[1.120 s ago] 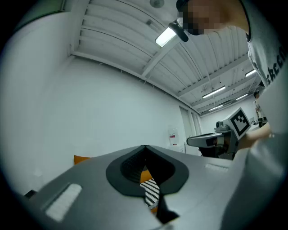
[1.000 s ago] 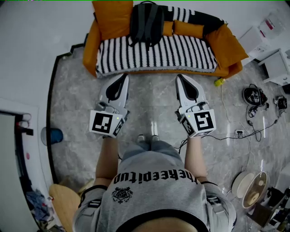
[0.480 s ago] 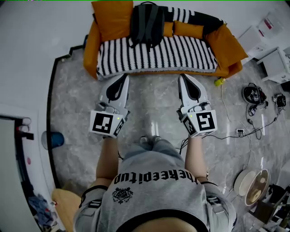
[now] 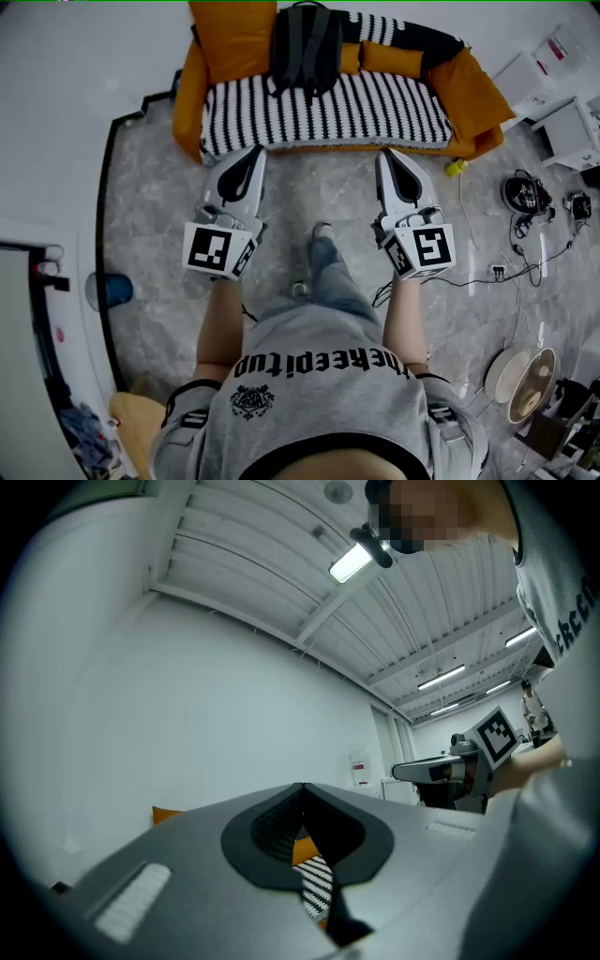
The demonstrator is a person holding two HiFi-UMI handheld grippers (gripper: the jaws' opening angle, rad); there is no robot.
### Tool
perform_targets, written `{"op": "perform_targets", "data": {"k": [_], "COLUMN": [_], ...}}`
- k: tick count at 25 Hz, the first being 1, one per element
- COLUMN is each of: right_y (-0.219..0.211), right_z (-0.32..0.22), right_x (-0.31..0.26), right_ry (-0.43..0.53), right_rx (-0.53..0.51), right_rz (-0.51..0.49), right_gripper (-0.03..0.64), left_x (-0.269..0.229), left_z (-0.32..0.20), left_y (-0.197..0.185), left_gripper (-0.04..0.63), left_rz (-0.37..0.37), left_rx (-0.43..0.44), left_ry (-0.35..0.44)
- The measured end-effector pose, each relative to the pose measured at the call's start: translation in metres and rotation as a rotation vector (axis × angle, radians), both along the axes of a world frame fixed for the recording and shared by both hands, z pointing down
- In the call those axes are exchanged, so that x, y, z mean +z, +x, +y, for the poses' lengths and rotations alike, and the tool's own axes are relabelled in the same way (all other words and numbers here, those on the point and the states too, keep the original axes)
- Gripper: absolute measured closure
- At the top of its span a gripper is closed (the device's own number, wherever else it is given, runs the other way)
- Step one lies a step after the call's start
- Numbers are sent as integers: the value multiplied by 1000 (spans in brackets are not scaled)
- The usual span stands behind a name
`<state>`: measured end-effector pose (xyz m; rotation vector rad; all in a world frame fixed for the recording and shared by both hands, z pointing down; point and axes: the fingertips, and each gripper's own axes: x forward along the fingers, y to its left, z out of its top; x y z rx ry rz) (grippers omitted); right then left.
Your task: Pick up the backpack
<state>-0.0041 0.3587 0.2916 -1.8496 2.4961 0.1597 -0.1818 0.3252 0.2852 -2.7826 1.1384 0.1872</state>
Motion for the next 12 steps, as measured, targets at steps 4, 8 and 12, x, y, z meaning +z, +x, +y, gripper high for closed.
{"op": "perform_targets", "data": {"k": [4, 8, 12], "right_y": [5, 12, 24], "right_z": [-21, -49, -81], "right_x": [2, 3, 2], "right_ry": [8, 7, 9], "right_rx": [-18, -31, -47], "right_rz": [-2, -12, -12], "right_gripper": [615, 615, 615], "left_x": [0, -1, -3], "left_z": [-18, -42, -72], "left_y": [3, 10, 23], "left_gripper": [586, 586, 586], "left_rz": [-6, -14, -17], "left_rx": [-20, -32, -41], "left_ry": [6, 7, 10]}}
